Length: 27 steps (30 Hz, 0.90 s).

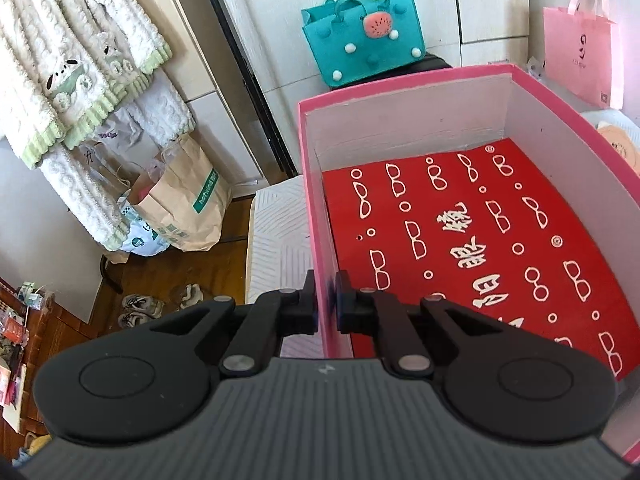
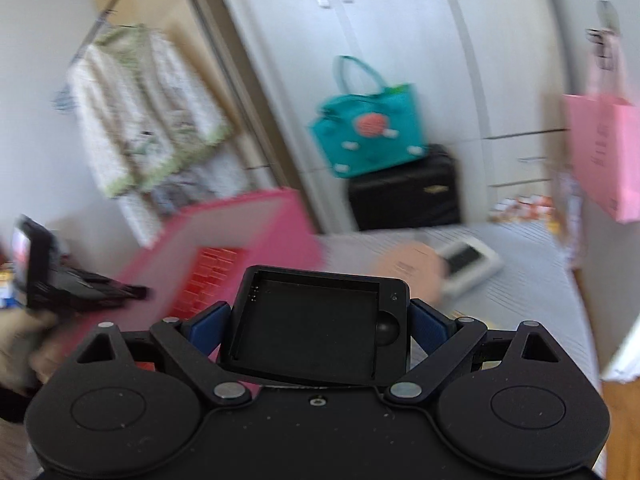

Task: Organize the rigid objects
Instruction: 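Carry the black tray into the pink box and open the right gripper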

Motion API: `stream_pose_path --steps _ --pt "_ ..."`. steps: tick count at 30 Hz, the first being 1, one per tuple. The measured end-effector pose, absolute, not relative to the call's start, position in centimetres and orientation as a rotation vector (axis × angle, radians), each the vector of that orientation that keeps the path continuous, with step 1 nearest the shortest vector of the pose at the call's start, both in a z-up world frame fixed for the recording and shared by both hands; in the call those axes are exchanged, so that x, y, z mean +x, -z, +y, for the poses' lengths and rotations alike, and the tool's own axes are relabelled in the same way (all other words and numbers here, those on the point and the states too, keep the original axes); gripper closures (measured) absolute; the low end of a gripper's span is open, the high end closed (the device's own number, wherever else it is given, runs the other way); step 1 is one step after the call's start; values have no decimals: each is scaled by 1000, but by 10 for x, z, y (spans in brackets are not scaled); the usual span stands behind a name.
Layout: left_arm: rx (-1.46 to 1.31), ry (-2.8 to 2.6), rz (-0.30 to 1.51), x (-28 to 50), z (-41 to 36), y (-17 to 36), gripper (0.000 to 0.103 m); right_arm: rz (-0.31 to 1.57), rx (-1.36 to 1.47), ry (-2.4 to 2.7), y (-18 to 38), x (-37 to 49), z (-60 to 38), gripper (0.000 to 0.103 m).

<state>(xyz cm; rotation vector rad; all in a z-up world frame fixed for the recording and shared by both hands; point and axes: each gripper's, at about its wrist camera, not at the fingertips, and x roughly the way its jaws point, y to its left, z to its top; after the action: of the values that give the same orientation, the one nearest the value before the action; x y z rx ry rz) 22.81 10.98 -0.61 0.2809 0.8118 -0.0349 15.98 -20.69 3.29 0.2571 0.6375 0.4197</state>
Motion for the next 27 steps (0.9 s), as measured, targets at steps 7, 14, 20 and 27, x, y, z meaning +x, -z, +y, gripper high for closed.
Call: stream_pose_path --steps 7,14,20,27 --pt "202 23 779 226 120 4 97 762 228 -619 -71 221 -117 7" --pt "112 32 767 225 131 3 97 1008 156 -647 -62 303 -24 7" --pt "84 27 755 223 132 4 97 1138 165 -586 -22 351 21 7" --pt "30 41 776 225 139 7 96 1172 97 -513 16 376 47 7"
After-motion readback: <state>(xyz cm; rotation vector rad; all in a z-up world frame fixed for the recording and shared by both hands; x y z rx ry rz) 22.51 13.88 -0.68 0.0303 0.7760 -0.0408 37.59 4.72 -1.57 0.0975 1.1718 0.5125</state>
